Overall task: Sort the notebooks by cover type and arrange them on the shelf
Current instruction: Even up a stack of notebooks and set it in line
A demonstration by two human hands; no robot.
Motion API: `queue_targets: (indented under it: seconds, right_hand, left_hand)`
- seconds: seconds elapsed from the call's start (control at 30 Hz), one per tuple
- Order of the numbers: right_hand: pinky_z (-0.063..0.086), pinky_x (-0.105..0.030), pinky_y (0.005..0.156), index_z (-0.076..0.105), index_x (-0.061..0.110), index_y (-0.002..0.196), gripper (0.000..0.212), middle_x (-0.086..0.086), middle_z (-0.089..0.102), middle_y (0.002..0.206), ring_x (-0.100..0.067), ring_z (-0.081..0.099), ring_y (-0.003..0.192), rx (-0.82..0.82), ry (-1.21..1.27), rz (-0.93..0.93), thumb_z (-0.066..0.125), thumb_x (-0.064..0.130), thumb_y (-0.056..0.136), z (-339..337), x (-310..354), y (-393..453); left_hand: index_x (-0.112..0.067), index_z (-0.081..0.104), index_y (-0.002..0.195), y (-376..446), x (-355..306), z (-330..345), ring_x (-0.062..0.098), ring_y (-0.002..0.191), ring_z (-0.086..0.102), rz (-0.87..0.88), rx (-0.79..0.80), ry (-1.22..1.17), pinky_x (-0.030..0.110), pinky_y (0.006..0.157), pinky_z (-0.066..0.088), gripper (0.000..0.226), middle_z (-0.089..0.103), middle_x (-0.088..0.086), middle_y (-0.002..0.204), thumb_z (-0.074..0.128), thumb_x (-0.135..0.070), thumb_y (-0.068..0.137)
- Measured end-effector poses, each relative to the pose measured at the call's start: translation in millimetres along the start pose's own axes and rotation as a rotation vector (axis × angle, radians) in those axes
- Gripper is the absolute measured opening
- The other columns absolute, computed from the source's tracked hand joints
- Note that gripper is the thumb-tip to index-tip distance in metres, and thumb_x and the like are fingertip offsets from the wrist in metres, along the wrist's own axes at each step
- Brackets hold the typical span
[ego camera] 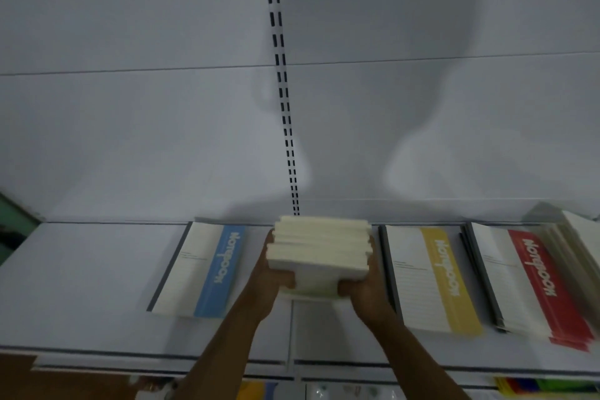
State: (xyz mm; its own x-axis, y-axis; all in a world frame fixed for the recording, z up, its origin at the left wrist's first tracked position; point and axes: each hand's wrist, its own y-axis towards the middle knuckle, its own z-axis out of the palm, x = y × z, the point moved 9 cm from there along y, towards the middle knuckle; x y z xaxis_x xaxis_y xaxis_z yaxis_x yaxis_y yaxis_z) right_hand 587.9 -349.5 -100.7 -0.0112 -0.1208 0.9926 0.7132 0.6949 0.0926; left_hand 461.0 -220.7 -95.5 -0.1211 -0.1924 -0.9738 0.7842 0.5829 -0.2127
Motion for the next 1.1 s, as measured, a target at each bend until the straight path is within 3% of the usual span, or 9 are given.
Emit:
queue_targets:
  seconds: [0.13,0.3,0.43,0.53,0.7,0.77,0.83,0.97,1.1]
  right_hand:
    - [0.052,-0.032,0.064,0.039,-0.001,0.127,0.098,-0.011,0.058,0.109,-0.016,0.058,0.095,0.023,0.034,0.046,0.057,0.016,0.033,0.4,15.3,20.9]
    - [0.052,-0.021,0.063,0.039,0.007,0.134,0.104,-0.005,0.061,0.107,-0.014,0.060,0.094,0.021,0.048,0.106,0.060,0.015,0.032,1.5,6.0,7.6]
    - [0.051,-0.021,0.059,0.041,0.012,0.131,0.095,-0.005,0.061,0.105,-0.012,0.060,0.090,0.014,0.082,0.129,0.049,-0.004,0.038,3.2,7.0,14.4]
    - [0.051,-0.025,0.064,0.045,0.013,0.126,0.093,-0.010,0.060,0.111,-0.019,0.058,0.098,0.002,0.031,0.112,0.056,0.004,0.034,5.4,14.0,14.3]
    - [0.052,-0.019,0.064,0.037,0.005,0.135,0.105,-0.005,0.060,0.109,-0.004,0.063,0.090,0.039,0.007,0.163,0.063,0.014,0.034,5.4,8.3,9.5]
    - [0.053,-0.023,0.067,0.035,0.008,0.138,0.106,-0.006,0.060,0.112,-0.012,0.062,0.098,0.038,0.025,0.203,0.065,0.014,0.037,3.6,4.0,10.5]
    - [0.054,-0.032,0.073,0.033,0.014,0.141,0.104,-0.011,0.058,0.120,-0.025,0.058,0.107,0.016,0.042,0.226,0.067,0.018,0.042,2.0,1.8,8.5]
    - [0.054,-0.027,0.070,0.037,0.017,0.136,0.095,-0.006,0.061,0.112,-0.022,0.059,0.102,-0.010,0.086,0.237,0.062,0.012,0.045,3.0,-2.0,6.7]
    - [0.054,-0.023,0.064,0.042,0.014,0.127,0.085,-0.004,0.060,0.106,-0.018,0.060,0.095,-0.033,0.089,0.175,0.054,0.008,0.043,7.0,5.7,5.5]
  left_hand:
    - [-0.010,0.048,0.130,14.3,-6.7,5.1,0.019,0.094,0.060,-0.006,-0.026,-0.072,0.023,0.065,0.052,0.093,0.066,0.002,0.102,0.064,-0.002,0.039]
    - [-0.011,0.039,0.138,9.2,-3.1,9.1,0.026,0.105,0.056,0.051,-0.026,-0.090,0.028,0.069,0.056,0.104,0.063,0.006,0.113,0.068,-0.011,0.038]
    - [-0.016,0.041,0.139,15.9,-8.0,11.2,0.021,0.101,0.058,0.059,-0.005,-0.156,0.026,0.069,0.054,0.096,0.064,0.003,0.111,0.058,0.004,0.047]
    - [-0.015,0.043,0.134,17.3,-10.5,7.6,0.019,0.097,0.059,0.073,0.009,-0.148,0.022,0.065,0.053,0.092,0.065,0.001,0.105,0.056,0.005,0.045]
    - [-0.016,0.030,0.140,8.0,-9.7,11.0,0.009,0.105,0.058,0.131,0.076,-0.079,0.019,0.076,0.052,0.094,0.057,0.004,0.121,0.063,0.008,0.055]
    - [-0.018,0.026,0.143,9.3,-11.6,10.4,0.009,0.110,0.056,0.129,0.108,-0.071,0.019,0.079,0.051,0.102,0.052,0.005,0.129,0.078,-0.005,0.057]
    - [-0.023,0.025,0.145,10.9,-13.2,8.3,0.011,0.117,0.055,0.116,0.126,-0.070,0.021,0.084,0.051,0.114,0.051,0.002,0.135,0.090,-0.042,0.052]
    - [-0.026,0.033,0.142,11.3,-10.1,10.4,0.008,0.110,0.063,0.044,0.055,-0.226,0.022,0.078,0.055,0.113,0.056,0.000,0.130,0.059,-0.086,0.049]
    - [-0.028,0.049,0.134,13.8,1.6,9.1,0.023,0.111,0.062,-0.052,-0.065,-0.374,0.035,0.080,0.054,0.080,0.063,0.006,0.124,0.020,-0.075,0.076]
